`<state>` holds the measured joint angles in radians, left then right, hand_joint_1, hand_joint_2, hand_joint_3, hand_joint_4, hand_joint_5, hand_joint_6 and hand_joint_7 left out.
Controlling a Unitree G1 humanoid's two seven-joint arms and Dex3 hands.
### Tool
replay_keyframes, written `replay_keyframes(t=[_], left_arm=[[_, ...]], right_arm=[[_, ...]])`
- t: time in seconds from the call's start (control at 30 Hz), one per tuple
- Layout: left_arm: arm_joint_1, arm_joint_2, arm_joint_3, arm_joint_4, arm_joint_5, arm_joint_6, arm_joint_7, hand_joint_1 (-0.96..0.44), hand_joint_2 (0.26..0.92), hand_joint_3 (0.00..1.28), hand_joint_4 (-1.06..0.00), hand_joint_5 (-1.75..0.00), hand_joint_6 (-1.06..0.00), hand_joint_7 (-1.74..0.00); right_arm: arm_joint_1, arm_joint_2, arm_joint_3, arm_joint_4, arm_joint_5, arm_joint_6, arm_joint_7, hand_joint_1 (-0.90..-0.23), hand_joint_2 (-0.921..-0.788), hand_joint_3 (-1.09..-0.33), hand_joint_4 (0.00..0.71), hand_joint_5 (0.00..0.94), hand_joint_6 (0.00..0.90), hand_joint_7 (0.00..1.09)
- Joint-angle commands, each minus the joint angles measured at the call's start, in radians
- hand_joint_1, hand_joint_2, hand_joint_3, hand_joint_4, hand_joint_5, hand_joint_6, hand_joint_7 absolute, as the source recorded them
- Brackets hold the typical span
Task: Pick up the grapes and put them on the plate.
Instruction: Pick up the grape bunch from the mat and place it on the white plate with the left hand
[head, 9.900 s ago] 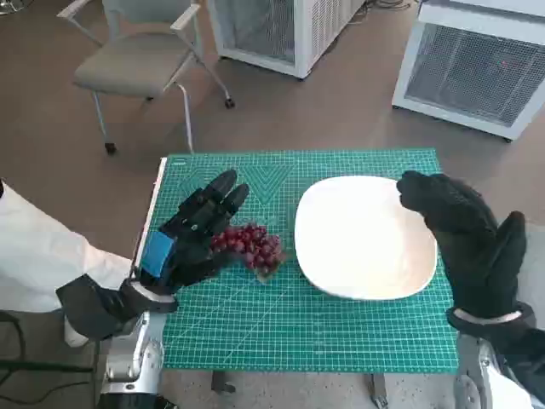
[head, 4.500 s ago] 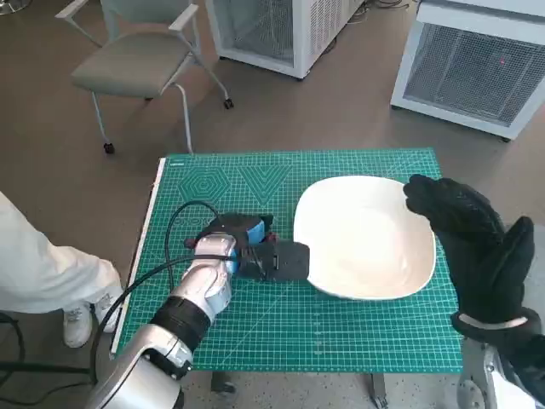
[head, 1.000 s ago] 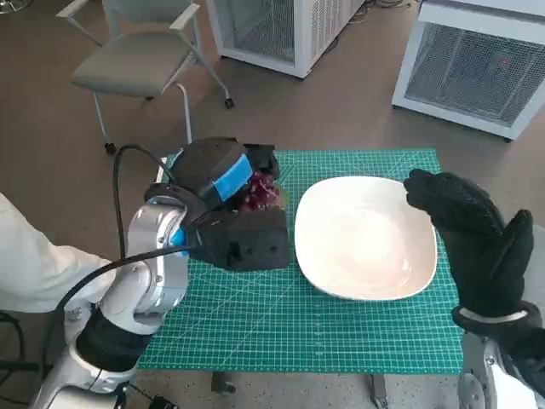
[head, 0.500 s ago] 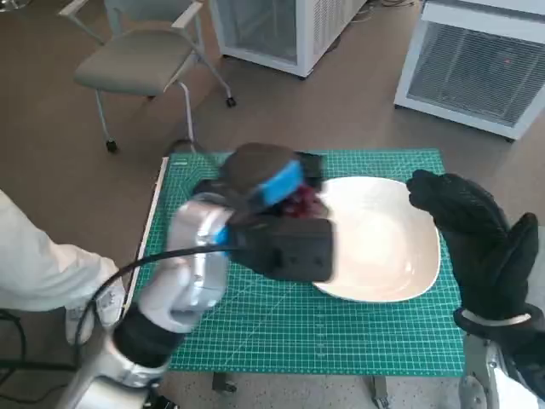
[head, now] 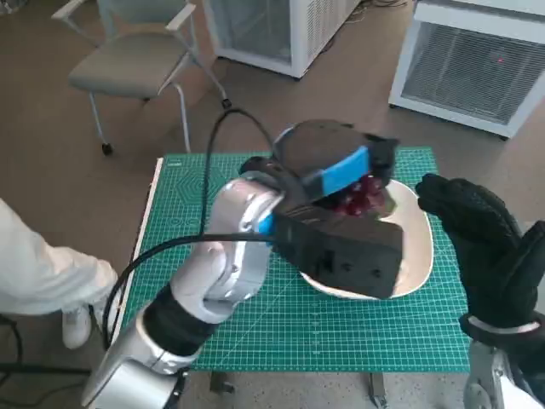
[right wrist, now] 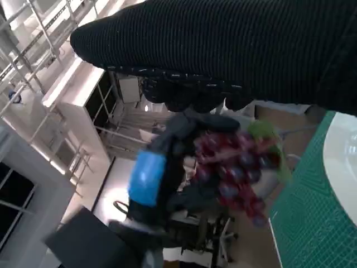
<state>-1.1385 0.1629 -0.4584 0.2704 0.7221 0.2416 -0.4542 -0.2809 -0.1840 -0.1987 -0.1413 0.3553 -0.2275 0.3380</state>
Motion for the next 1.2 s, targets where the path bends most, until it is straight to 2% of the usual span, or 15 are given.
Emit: replay_keyframes(t=[0.03, 0.3, 0.5, 0.67, 0.77, 0.9, 1.0, 1.03, 1.1, 1.13, 1.17, 1.2], left_arm=[[-0.033, -0.024, -0.006, 0.069, -0.015, -0.027, 0.025, 0.01, 0.656, 0.59, -0.59, -1.52, -0.66, -1.05], [-0.041, -0.04, -0.015, 0.148, -0.02, -0.064, 0.05, 0.0, 0.67, 0.54, -0.62, -1.46, -0.68, -1.04], [-0.047, -0.05, -0.02, 0.176, -0.016, -0.067, 0.055, 0.0, 0.749, 0.41, -0.64, -1.36, -0.62, -1.13], [-0.05, -0.06, -0.02, 0.194, -0.019, -0.068, 0.058, 0.0, 0.774, 0.37, -0.64, -1.36, -0.61, -1.12], [-0.048, -0.064, -0.019, 0.203, -0.02, -0.073, 0.069, 0.0, 0.768, 0.39, -0.61, -1.42, -0.63, -1.07], [-0.036, -0.068, -0.012, 0.209, -0.034, -0.091, 0.088, 0.0, 0.726, 0.5, -0.56, -1.53, -0.63, -1.06], [-0.03, -0.071, -0.009, 0.218, -0.058, -0.097, 0.065, 0.02, 0.731, 0.53, -0.52, -1.51, -0.56, -1.17], [-0.029, -0.07, -0.01, 0.22, -0.064, -0.094, 0.049, 0.07, 0.731, 0.54, -0.51, -1.5, -0.52, -1.13], [-0.032, -0.068, -0.018, 0.227, -0.071, -0.082, 0.014, 0.19, 0.741, 0.54, -0.5, -1.49, -0.44, -0.83], [-0.037, -0.067, -0.024, 0.232, -0.072, -0.074, -0.005, 0.19, 0.749, 0.51, -0.48, -1.43, -0.41, -0.64], [-0.044, -0.066, -0.031, 0.237, -0.069, -0.063, -0.023, 0.13, 0.769, 0.43, -0.44, -1.32, -0.38, -0.48], [-0.05, -0.066, -0.038, 0.24, -0.064, -0.05, -0.041, 0.03, 0.786, 0.35, -0.37, -1.11, -0.35, -0.36]], right_arm=[[0.033, 0.0, -0.007, -0.012, 0.001, 0.022, -0.019, -0.499, -0.921, -0.566, 0.4, 0.558, 0.184, 0.91], [0.041, 0.005, -0.008, -0.022, -0.009, 0.018, -0.04, -0.501, -0.921, -0.564, 0.403, 0.552, 0.185, 0.91], [0.042, 0.011, -0.004, -0.021, -0.011, 0.016, -0.051, -0.501, -0.921, -0.563, 0.409, 0.547, 0.192, 0.91], [0.041, 0.013, -0.001, -0.019, -0.013, 0.015, -0.056, -0.501, -0.921, -0.563, 0.412, 0.543, 0.194, 0.91], [0.04, 0.013, 0.0, -0.018, -0.01, 0.017, -0.055, -0.501, -0.921, -0.563, 0.414, 0.54, 0.194, 0.91], [0.039, 0.011, 0.0, -0.015, -0.008, 0.017, -0.054, -0.501, -0.921, -0.563, 0.415, 0.537, 0.194, 0.91], [0.038, 0.011, 0.0, -0.014, -0.008, 0.017, -0.054, -0.501, -0.921, -0.563, 0.416, 0.535, 0.194, 0.91], [0.037, 0.011, 0.0, -0.014, -0.008, 0.017, -0.054, -0.501, -0.921, -0.564, 0.416, 0.535, 0.194, 0.91], [0.037, 0.01, 0.0, -0.013, -0.006, 0.018, -0.053, -0.501, -0.921, -0.564, 0.417, 0.534, 0.194, 0.91], [0.037, 0.01, 0.0, -0.013, -0.005, 0.018, -0.052, -0.501, -0.921, -0.564, 0.417, 0.533, 0.194, 0.91], [0.036, 0.01, 0.0, -0.013, -0.004, 0.019, -0.052, -0.501, -0.921, -0.564, 0.418, 0.532, 0.194, 0.91], [0.036, 0.01, 0.0, -0.013, -0.003, 0.02, -0.051, -0.501, -0.921, -0.564, 0.418, 0.532, 0.194, 0.91]])
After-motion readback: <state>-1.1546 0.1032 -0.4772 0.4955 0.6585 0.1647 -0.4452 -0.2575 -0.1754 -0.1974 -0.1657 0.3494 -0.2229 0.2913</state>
